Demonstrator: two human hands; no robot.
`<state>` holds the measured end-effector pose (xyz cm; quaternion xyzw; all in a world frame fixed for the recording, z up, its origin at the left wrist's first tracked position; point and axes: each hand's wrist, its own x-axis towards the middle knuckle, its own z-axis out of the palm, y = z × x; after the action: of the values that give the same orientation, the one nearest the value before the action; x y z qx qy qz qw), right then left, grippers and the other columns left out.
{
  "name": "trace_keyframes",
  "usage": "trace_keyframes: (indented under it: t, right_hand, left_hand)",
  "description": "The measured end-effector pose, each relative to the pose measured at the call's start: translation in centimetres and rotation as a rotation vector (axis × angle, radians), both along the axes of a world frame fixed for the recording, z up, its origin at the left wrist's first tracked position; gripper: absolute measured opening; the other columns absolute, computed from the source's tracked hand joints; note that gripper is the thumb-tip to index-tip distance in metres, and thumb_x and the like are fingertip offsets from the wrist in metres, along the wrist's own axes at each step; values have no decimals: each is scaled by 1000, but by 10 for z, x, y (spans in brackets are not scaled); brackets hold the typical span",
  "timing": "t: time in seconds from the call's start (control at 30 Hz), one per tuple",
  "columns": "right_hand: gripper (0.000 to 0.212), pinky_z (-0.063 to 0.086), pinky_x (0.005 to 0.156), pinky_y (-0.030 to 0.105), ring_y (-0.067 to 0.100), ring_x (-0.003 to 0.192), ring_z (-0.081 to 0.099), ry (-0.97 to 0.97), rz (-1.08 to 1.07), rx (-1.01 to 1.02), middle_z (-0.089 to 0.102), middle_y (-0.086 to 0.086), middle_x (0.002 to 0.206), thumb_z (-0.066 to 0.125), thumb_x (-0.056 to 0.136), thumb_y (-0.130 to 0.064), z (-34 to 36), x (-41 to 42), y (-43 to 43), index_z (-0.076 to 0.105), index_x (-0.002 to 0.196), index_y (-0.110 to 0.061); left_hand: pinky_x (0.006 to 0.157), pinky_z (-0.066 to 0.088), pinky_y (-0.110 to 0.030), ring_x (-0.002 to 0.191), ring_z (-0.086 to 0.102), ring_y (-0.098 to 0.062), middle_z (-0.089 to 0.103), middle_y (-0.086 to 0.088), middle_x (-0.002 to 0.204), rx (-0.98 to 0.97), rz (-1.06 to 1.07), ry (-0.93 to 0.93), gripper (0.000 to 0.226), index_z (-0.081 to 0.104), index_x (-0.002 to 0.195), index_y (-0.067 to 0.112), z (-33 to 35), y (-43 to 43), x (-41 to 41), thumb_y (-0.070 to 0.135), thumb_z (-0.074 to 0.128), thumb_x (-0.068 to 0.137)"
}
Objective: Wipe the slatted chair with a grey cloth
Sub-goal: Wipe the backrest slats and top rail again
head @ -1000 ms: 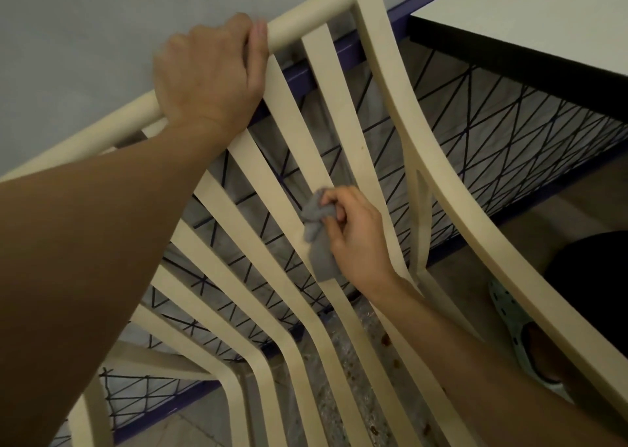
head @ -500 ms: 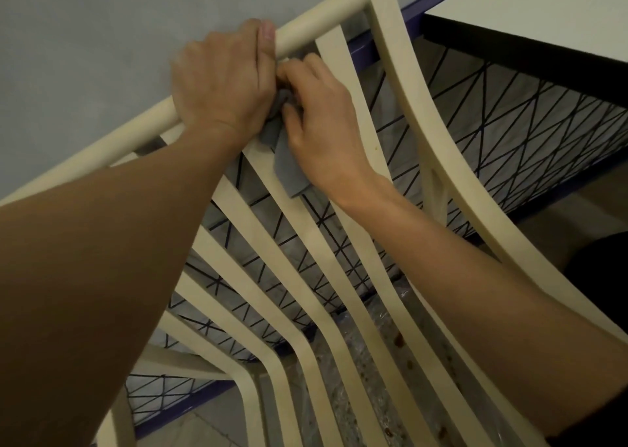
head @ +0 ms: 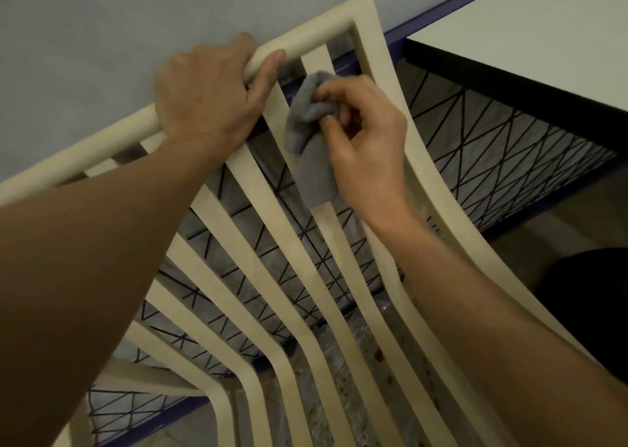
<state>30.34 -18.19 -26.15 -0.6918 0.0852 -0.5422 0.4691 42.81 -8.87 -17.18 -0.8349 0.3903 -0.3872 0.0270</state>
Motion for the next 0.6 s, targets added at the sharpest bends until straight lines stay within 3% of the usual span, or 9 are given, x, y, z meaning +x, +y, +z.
trace_keyframes:
  t: [0.07,0.2,0.3,0.37,0.5,0.6]
  right_hand:
    - [20,44,67,19,7,72,48,-64,-61,-20,57,4,86,62,83,5,16,4,-15,68,98,-7]
    - [21,35,69,4,-7,76,48,-37,-106,-89,45,-15,84,57,83,7,28,24,-34,68,97,-4]
    - [23,35,73,2,-7,82,47,33,-77,-157,54,1,95,52,84,10,24,33,-37,64,100,-2]
    - [26,35,77,2,4,89,50,93,-51,-193,57,9,103,50,86,8,23,32,-37,63,106,-3]
    - [30,39,84,11,17,101,52,218,2,-224,54,10,112,46,91,0,21,29,-37,59,116,-8]
    - [32,44,83,24,19,101,52,276,-10,-292,52,11,113,43,91,-5,15,22,-36,57,120,-9]
  left_hand:
    - [59,29,-40,64,42,-32,44,-13,73,-9,-5,8,58,52,102,15,-1,0,-1,62,18,99]
    - [58,28,-39,62,41,-30,44,-11,71,-17,-13,1,56,53,101,16,-1,-1,-1,60,20,100]
    - [57,27,-39,61,41,-30,43,-11,71,-23,-11,-6,55,53,100,15,-1,-1,2,60,20,100]
    - [56,29,-39,60,41,-30,43,-10,70,-23,-19,5,56,53,100,15,0,-1,0,60,21,99]
    - [55,38,-40,61,50,-32,53,-11,71,-6,-104,60,54,53,97,15,1,2,5,61,23,99]
    - [60,45,-45,77,56,-35,61,-14,89,90,-293,53,49,56,107,12,16,-6,11,50,26,100]
